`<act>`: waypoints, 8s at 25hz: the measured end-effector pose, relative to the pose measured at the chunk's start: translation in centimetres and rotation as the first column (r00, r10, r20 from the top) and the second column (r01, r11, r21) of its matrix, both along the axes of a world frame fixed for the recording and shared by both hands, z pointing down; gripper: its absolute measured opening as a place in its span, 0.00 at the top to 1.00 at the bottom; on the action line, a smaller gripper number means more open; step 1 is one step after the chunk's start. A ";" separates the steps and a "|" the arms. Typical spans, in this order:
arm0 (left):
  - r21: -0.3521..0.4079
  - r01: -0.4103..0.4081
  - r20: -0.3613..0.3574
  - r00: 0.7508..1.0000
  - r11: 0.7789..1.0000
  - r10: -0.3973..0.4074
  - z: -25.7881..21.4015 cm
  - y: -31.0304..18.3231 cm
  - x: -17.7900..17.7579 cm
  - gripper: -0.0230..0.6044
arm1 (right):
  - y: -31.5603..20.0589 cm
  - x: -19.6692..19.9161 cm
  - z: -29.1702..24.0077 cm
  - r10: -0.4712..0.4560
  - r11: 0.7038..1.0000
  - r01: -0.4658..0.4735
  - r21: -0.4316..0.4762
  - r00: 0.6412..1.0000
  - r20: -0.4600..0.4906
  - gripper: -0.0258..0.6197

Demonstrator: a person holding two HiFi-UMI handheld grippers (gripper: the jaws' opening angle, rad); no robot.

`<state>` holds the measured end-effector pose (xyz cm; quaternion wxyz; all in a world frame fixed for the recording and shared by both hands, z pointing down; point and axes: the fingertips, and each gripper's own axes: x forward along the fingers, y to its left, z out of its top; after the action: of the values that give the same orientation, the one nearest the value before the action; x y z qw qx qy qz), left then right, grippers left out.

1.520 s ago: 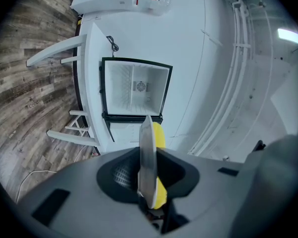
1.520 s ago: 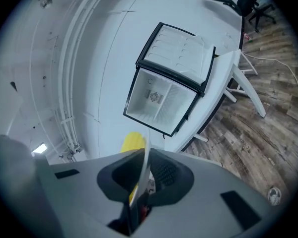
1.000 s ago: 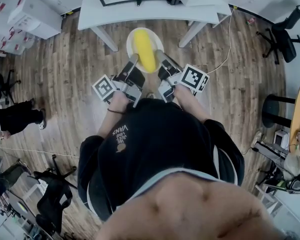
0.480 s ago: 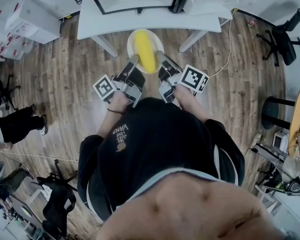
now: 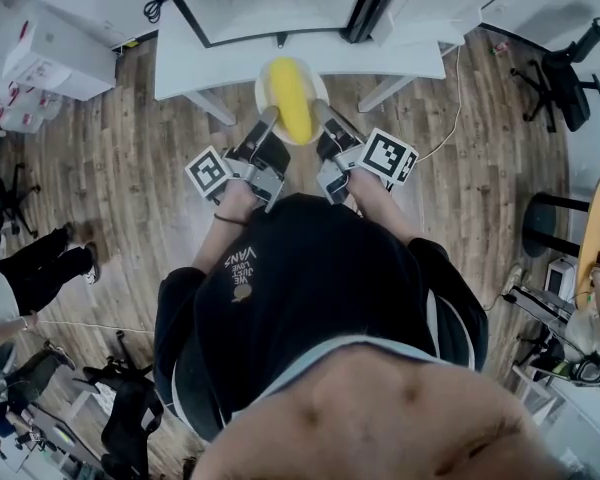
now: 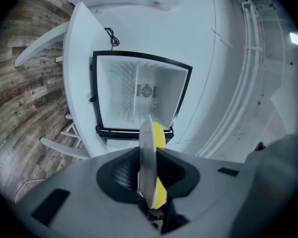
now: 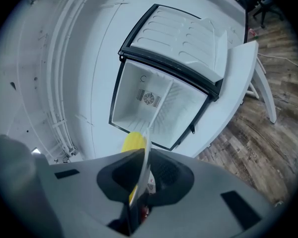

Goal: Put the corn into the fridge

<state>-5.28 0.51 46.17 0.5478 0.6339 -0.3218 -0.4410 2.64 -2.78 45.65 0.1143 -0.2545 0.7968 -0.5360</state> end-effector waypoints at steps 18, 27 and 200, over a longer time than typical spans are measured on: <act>-0.003 -0.086 -0.013 0.996 0.996 0.086 -0.1 -5.6 -4.3 0.84 | -5.0 -4.0 -0.1 0.088 0.996 -0.088 -0.002 0.996 -0.008 0.92; 0.006 -0.141 -0.005 0.990 0.990 0.141 -0.4 -8.5 -5.0 0.84 | -7.3 -4.7 -0.3 0.148 0.989 -0.148 0.009 0.989 0.003 0.92; -0.078 0.061 -0.192 0.978 0.995 -0.075 0.0 -30.8 -7.3 0.79 | -24.4 -8.1 -1.6 0.324 0.613 0.376 0.695 0.682 -0.655 0.59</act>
<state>-12.60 -30.27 46.15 0.5838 0.5562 -0.3037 -0.5075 -5.47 -27.14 44.10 -0.1221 -0.3551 0.9267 0.0181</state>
